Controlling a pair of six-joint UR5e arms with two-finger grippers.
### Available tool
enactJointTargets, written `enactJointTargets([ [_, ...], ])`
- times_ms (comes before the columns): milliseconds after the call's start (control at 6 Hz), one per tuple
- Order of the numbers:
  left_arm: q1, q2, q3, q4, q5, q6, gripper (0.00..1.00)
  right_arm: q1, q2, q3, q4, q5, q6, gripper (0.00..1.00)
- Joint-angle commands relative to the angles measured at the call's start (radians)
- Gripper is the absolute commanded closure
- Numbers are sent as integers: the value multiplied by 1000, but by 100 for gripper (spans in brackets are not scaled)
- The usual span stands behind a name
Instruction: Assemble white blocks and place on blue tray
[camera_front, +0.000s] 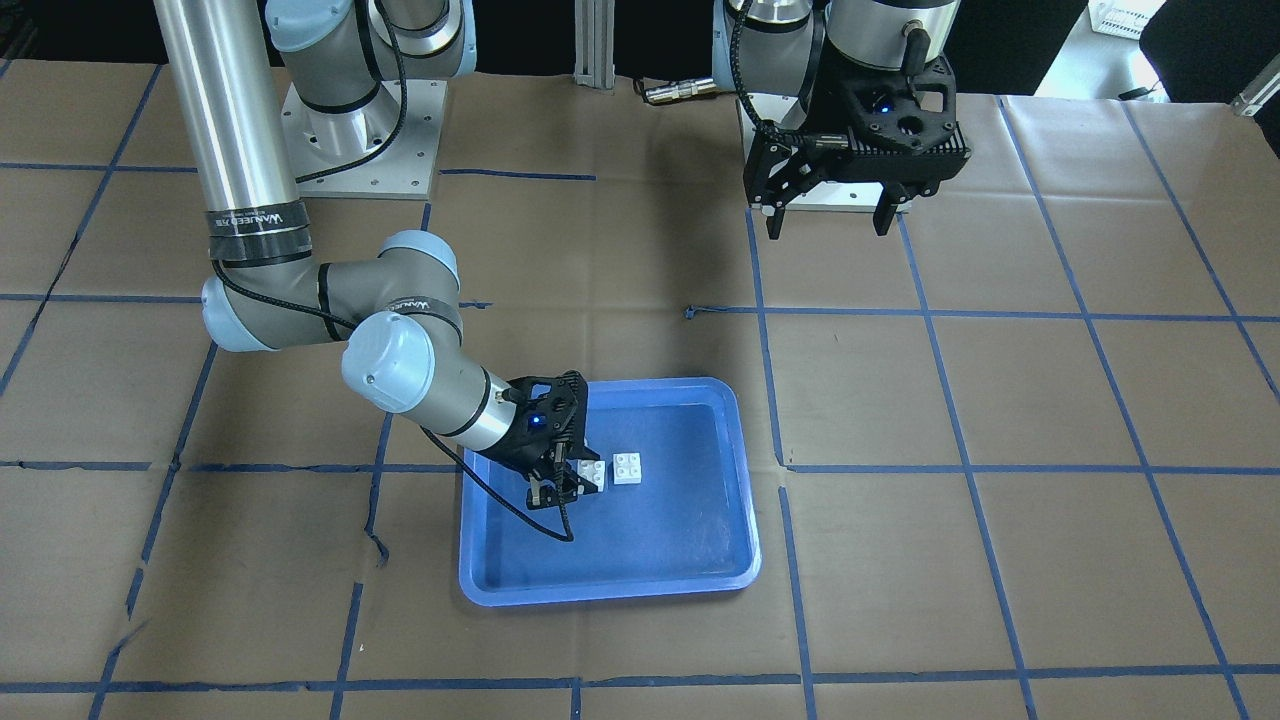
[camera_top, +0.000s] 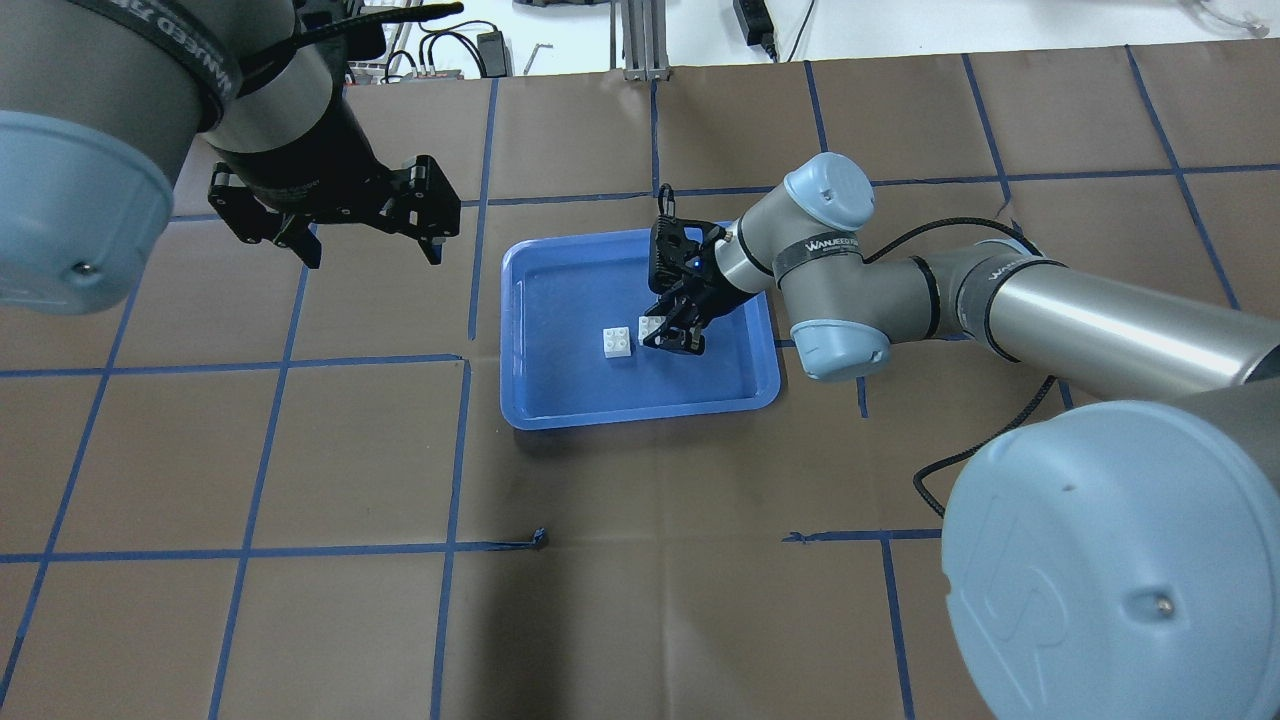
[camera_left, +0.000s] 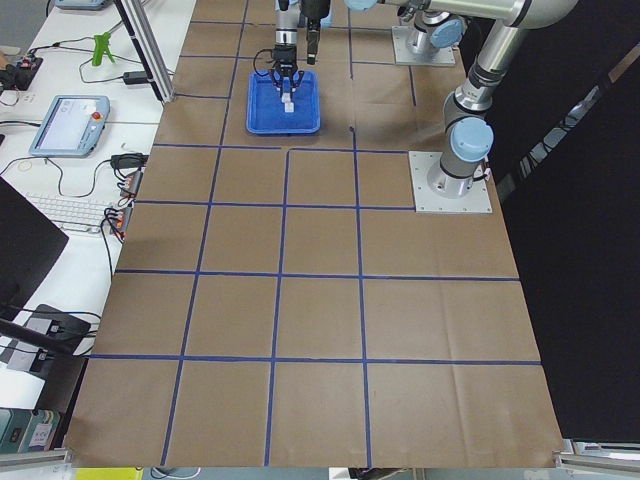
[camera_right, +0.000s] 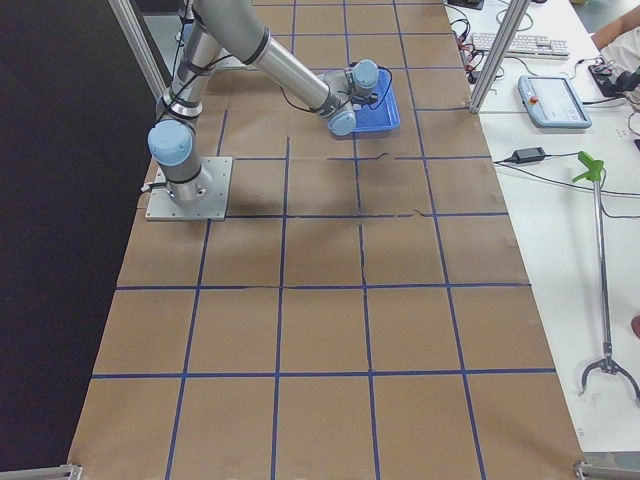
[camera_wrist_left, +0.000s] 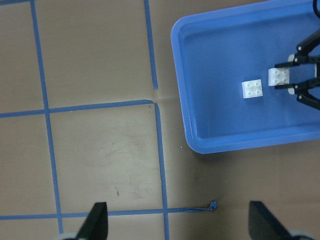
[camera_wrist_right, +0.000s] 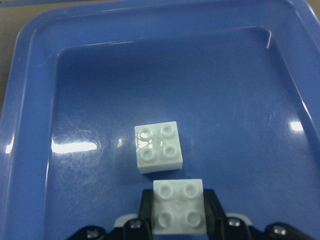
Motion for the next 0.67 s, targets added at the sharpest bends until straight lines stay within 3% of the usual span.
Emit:
enactJointTargets([
  [0, 31, -2, 32, -3, -5, -31, 1, 12, 0, 3, -3, 1, 1, 73],
  [500, 45, -4, 35, -35, -70, 10, 1, 15, -2, 6, 0, 3, 5, 73],
])
